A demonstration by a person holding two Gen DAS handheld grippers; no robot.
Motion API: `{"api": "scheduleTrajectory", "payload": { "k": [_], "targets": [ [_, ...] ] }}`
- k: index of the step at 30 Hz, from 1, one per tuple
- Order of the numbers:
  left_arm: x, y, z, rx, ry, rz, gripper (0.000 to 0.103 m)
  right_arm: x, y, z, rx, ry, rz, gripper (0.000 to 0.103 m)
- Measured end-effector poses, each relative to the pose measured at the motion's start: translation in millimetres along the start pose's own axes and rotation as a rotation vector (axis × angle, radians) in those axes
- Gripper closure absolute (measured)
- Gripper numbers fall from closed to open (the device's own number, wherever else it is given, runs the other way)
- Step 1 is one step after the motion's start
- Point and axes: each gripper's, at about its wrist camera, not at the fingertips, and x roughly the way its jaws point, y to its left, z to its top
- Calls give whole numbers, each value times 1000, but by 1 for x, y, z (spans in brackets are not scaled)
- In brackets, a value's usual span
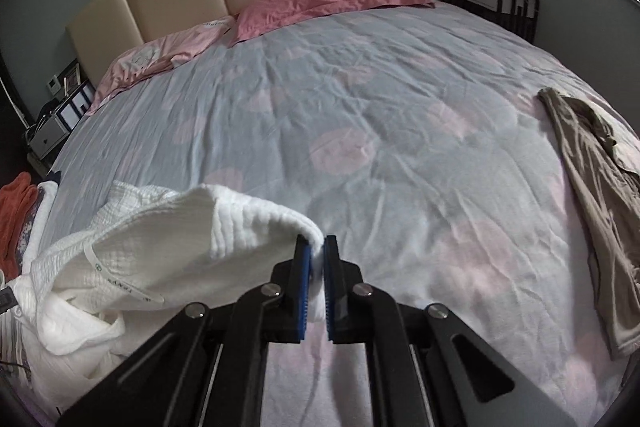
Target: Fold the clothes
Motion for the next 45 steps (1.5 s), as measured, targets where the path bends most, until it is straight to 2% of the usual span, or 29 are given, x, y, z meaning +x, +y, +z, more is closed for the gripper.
{"api": "scheduleTrajectory", "payload": {
  "k": [2, 5, 6, 11, 14, 18, 20, 24, 27, 37, 41, 44, 45],
  "targets": [
    [3, 10, 2, -51, 16, -8, 77, -8, -8, 3, 16, -35, -47, 97],
    [7, 25, 5, -125, 41, -17, 77, -8, -17, 5, 47, -31, -88, 97],
    [13, 26, 4, -122, 53, 23, 77, -5, -19, 4, 53, -14, -87, 97],
    [21, 18, 1, -55, 53, 144, 77, 12, -16, -1, 40, 60, -98, 97],
    [17, 11, -2, 0, 42, 161, 75, 19, -15, -4, 32, 88, -100, 97],
    [9, -6, -4, 72, 31, 166, 66, 23, -18, -6, 52, 113, -93, 97],
    [2, -20, -4, 132, 2, 189, 64, 24, -20, -6, 61, 121, -88, 97],
    [-8, -57, -11, 327, -47, 250, 55, 24, -21, -5, 75, 133, -77, 97],
    [-5, -78, -16, 446, -29, 262, 55, 24, -21, -5, 76, 136, -70, 97],
    [9, -129, -41, 748, 35, 351, 55, 26, -20, -3, 79, 144, -58, 97],
    [12, -159, -59, 842, 51, 337, 54, 28, -22, -1, 89, 150, -50, 97],
    [16, -184, -79, 914, 58, 301, 40, 29, -23, -1, 91, 161, -44, 97],
    [19, -192, -86, 938, 71, 289, 39, 30, -23, -2, 91, 165, -41, 97]
  ]
}}
